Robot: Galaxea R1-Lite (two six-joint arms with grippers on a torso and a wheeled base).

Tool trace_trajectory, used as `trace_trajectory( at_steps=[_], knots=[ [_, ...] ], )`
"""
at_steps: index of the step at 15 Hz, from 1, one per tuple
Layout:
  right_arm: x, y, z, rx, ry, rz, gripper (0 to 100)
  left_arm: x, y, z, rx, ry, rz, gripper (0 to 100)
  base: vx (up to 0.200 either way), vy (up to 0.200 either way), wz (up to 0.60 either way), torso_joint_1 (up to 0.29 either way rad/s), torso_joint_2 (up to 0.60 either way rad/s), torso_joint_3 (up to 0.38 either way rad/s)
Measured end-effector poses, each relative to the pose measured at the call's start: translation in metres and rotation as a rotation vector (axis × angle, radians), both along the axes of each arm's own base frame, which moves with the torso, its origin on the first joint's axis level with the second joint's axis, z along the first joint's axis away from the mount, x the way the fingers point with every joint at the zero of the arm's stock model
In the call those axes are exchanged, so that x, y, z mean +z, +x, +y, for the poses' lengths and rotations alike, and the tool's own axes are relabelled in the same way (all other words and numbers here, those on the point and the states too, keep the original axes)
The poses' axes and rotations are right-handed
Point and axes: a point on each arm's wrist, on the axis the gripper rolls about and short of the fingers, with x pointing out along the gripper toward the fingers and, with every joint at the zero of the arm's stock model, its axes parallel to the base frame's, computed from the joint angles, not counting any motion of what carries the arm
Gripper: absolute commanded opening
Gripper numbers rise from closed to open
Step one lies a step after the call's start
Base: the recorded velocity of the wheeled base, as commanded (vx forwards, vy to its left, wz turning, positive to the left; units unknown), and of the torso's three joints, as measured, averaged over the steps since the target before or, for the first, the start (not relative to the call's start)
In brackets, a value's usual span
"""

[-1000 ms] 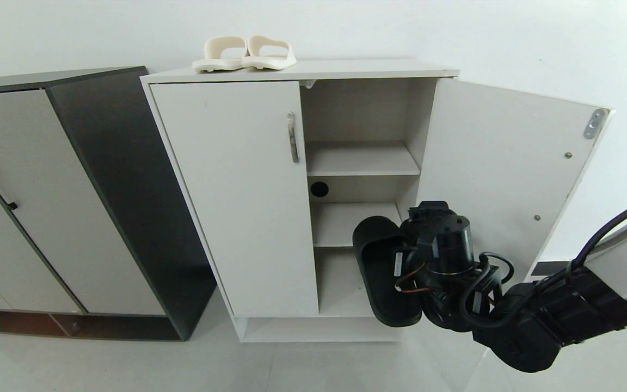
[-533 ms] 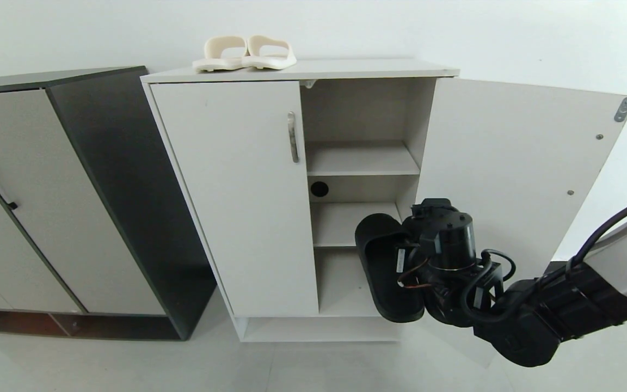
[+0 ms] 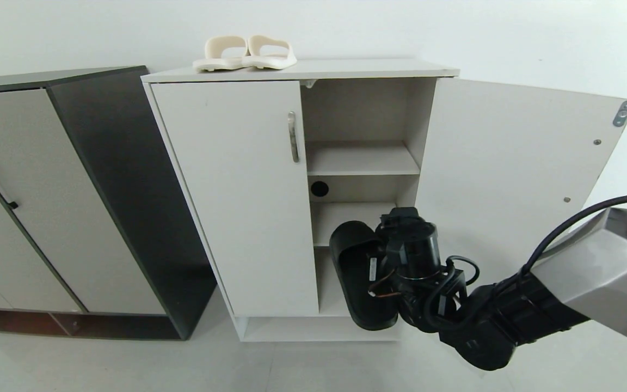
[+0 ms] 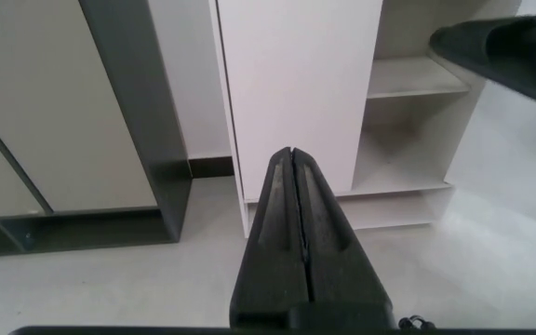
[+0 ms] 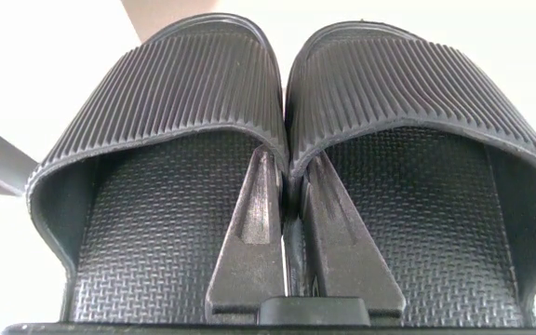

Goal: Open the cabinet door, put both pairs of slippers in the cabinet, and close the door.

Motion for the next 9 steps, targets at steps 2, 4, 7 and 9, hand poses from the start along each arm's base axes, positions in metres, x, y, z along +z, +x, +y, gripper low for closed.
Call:
trace_trajectory(
  at_steps=[2, 4, 7, 9],
  knots=[
    [-0.015, 0.004, 0.007, 0.006, -0.019, 0.022, 0, 0.000, 0.000, 0.000, 0.000, 0.000, 0.000, 0, 0.000, 0.000, 0.00, 0.001, 0.00, -0.052],
    [-0.028, 0.009, 0.012, 0.005, -0.028, 0.038, 0, 0.000, 0.000, 0.000, 0.000, 0.000, 0.000, 0, 0.000, 0.000, 0.00, 0.002, 0.00, -0.168],
    [-0.041, 0.016, 0.020, -0.005, -0.022, 0.048, 0, 0.000, 0.000, 0.000, 0.000, 0.002, 0.000, 0, 0.000, 0.000, 0.00, 0.002, 0.01, -0.193],
    [-0.046, 0.019, 0.022, -0.009, -0.022, 0.048, 0, 0.000, 0.000, 0.000, 0.000, 0.001, 0.000, 0, 0.000, 0.000, 0.00, 0.007, 0.01, -0.188]
  ],
)
